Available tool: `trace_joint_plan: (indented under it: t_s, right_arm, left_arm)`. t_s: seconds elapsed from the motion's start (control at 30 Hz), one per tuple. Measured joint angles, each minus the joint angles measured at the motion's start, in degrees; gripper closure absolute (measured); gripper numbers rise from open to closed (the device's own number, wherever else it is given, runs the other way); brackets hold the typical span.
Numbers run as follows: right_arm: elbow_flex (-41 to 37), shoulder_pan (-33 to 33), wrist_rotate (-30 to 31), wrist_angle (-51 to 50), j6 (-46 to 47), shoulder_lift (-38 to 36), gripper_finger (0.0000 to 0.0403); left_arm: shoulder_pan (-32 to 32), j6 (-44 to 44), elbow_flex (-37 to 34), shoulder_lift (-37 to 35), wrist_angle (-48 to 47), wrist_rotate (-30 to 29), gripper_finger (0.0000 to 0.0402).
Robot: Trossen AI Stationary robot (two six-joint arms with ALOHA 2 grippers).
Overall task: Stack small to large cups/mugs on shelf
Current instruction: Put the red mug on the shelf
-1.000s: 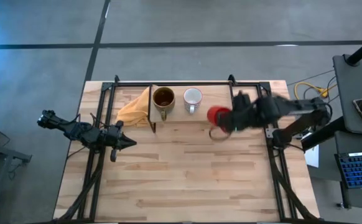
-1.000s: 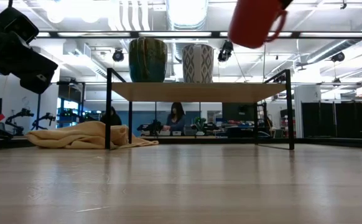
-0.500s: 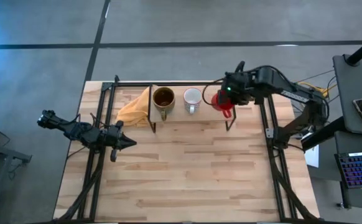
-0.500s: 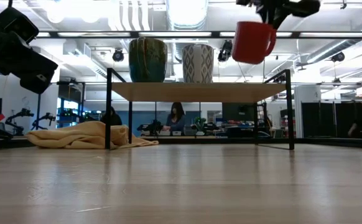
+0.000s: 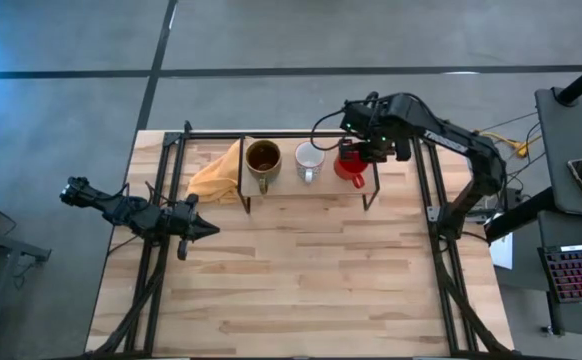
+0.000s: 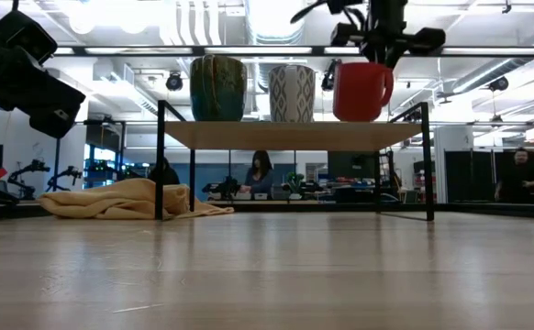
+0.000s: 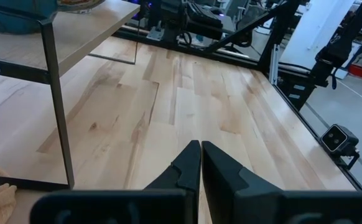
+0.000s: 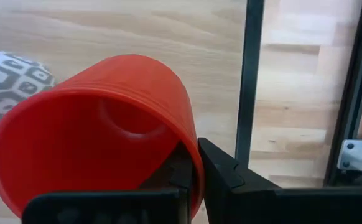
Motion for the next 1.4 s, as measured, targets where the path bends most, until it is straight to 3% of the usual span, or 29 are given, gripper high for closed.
trace_joint_plan:
  t_s: [0.77, 1.4]
  right_arm:
    - [-1.09, -2.42, -3.16, -0.06, -1.20, 1.16, 0.0390]
    - [-1.18, -2.40, -0.92, -0.02, -3.14, 1.27, 0.0390]
  left_arm:
    - [0.00, -0.01, 0.00, 0.00, 0.00, -0.02, 0.0402]
    - [0.00, 0.00, 0.00, 0.00, 0.00, -0.01, 0.0402]
